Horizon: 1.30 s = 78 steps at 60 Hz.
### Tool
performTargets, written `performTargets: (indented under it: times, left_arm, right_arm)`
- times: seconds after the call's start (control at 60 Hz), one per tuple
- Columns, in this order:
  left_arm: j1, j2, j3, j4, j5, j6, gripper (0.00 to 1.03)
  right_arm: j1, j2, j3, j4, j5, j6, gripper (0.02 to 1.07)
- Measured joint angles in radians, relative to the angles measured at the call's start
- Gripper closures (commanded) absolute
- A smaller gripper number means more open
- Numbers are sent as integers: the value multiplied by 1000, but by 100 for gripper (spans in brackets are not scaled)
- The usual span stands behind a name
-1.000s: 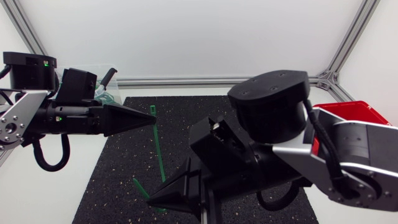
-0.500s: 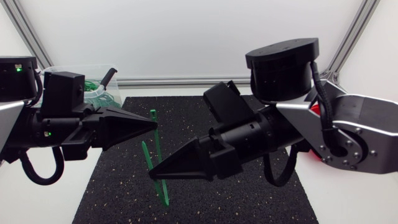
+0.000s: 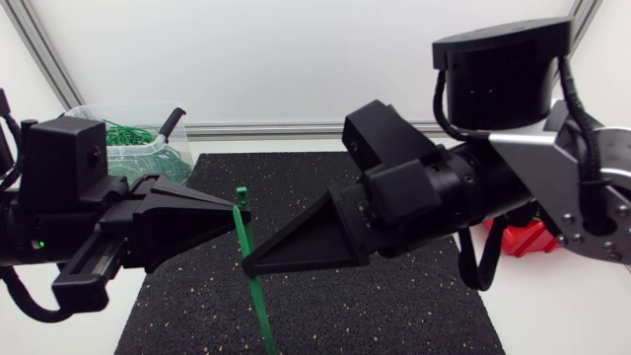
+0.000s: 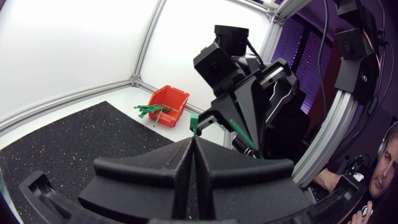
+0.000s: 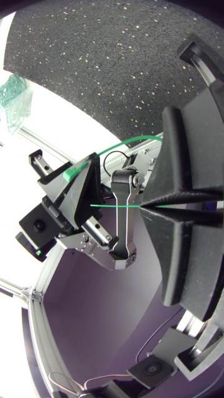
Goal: Take a green cable tie from the red box, thread the tail through the head to close it, then place it in the transparent bin on the left.
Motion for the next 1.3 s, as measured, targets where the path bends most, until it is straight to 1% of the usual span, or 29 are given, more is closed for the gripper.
performTargets:
  times: [0.083,0.183,0.333,0.467,0.783,1.3]
  left_arm:
    - [-18,-3,4,-3,-19,-14,99]
    - [-57,-14,16,-3,-66,-39,99]
    - [-127,-40,52,-2,-131,-75,99]
    - [-166,-46,97,10,-159,-110,99]
    - [-214,-60,122,18,-219,-142,99]
    - [-221,-71,122,25,-226,-176,99]
  right_arm:
    - [0,-46,27,-29,-1,56,101]
    - [1,-92,78,-85,-3,94,101]
    - [1,-132,120,-98,-3,124,101]
    - [1,-133,126,-114,-4,140,101]
    - [1,-132,126,-133,-16,208,101]
    - [3,-91,125,-136,-45,229,101]
